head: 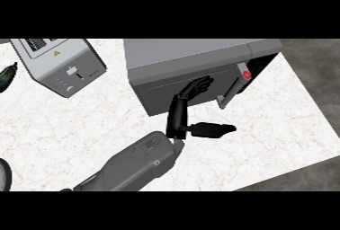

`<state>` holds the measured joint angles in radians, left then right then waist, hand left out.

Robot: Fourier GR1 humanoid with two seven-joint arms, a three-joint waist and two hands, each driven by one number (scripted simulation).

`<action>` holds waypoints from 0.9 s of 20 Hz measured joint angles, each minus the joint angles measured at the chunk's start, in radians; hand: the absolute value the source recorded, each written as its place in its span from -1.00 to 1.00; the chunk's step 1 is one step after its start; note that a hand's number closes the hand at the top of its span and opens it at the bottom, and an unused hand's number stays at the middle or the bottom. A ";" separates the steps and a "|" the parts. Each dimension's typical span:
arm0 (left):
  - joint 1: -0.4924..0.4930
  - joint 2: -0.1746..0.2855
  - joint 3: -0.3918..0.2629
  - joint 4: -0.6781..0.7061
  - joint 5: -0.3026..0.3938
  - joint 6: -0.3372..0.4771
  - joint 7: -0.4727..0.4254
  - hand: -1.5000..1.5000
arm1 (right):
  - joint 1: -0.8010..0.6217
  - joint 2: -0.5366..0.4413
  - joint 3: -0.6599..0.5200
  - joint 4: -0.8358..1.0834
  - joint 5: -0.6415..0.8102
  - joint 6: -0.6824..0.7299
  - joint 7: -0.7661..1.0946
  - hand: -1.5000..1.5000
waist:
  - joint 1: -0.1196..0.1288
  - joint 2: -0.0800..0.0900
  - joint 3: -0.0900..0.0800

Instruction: Pick up the milk, place it into the microwave and close the microwave

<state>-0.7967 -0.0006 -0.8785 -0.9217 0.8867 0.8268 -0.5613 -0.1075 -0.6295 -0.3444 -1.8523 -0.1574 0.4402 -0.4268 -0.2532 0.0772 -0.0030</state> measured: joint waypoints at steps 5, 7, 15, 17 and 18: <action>-0.007 0.000 -0.007 0.007 0.025 -0.007 -0.035 -1.00 | -0.029 -0.009 0.000 0.021 0.011 -0.007 0.002 1.00 | 0.003 0.006 0.000; -0.010 0.000 -0.010 0.010 0.036 -0.009 -0.046 -1.00 | -0.042 -0.013 0.002 0.026 0.014 -0.009 0.005 1.00 | 0.002 0.007 0.000; -0.028 0.000 -0.029 0.016 0.068 -0.020 -0.075 -1.00 | -0.051 0.091 0.061 0.137 -0.174 0.052 0.043 -1.00 | 0.016 0.018 0.005; -0.030 0.000 -0.030 0.019 0.076 -0.022 -0.083 -1.00 | -0.060 0.096 0.065 0.160 -0.205 0.065 0.055 -1.00 | 0.016 0.018 0.005; -0.030 0.000 -0.031 0.020 0.079 -0.023 -0.088 -1.00 | -0.064 0.097 0.065 0.173 -0.221 0.071 0.060 -1.00 | 0.016 0.018 0.005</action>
<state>-0.8272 -0.0005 -0.9093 -0.9012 0.9656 0.8035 -0.6492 -0.1714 -0.5320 -0.2799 -1.6796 -0.3785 0.5110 -0.3665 -0.2374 0.0954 0.0019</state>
